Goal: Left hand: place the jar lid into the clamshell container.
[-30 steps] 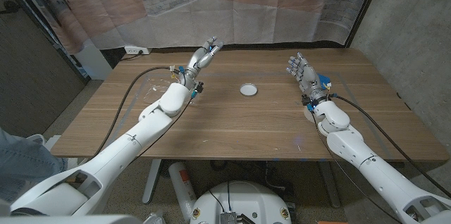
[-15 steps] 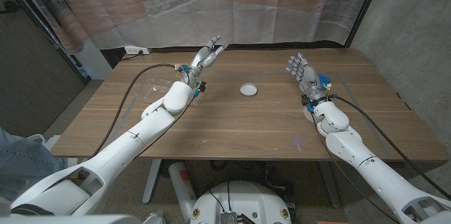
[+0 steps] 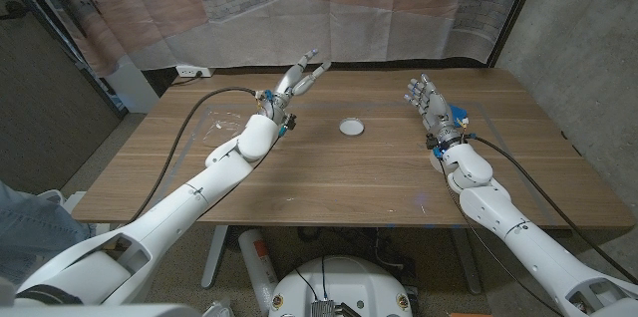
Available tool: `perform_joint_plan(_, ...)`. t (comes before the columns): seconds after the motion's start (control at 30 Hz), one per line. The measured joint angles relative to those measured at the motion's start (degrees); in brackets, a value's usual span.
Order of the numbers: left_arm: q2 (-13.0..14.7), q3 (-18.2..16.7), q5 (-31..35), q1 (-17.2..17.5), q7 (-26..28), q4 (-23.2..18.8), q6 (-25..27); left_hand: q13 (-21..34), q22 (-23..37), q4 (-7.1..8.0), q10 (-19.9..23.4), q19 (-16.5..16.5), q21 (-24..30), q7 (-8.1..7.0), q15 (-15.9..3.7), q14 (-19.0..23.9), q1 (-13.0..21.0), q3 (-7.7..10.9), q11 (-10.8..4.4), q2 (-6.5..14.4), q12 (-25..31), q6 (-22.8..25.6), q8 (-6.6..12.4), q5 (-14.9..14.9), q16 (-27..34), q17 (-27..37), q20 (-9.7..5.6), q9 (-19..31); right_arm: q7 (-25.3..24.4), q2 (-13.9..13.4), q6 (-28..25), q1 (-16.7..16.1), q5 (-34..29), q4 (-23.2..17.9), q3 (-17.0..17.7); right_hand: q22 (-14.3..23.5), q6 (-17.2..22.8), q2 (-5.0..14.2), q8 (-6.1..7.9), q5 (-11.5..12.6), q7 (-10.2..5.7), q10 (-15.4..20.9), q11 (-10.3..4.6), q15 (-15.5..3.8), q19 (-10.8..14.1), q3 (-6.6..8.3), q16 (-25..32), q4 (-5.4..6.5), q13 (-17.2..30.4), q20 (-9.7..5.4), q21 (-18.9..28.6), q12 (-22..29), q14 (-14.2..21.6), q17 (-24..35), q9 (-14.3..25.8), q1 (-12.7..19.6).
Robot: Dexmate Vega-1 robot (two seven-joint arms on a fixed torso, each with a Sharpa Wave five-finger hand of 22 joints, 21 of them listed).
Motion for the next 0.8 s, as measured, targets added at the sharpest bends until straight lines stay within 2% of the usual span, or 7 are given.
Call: perform_joint_plan(0.8,-0.11,3.04,6.81,-1.77,1.05,-1.01,4.46,0.0,0.0,-0.64,0.09,0.0,-0.41,-0.31,-0.29,0.29,1.21,-0.17,-0.1,0.3,0.0,0.3,0.0,0.56,0.0,0.0,0.0,0.0,0.87,0.61,1.2,0.01,0.8,1.48,0.32,0.0,0.61,0.0,0.0,0.0,-0.03,0.3,-0.31,-0.31,0.6,-0.24,0.0,-0.24,0.01,-0.19,-0.44,-0.55,0.3,-0.01,0.0,0.0)
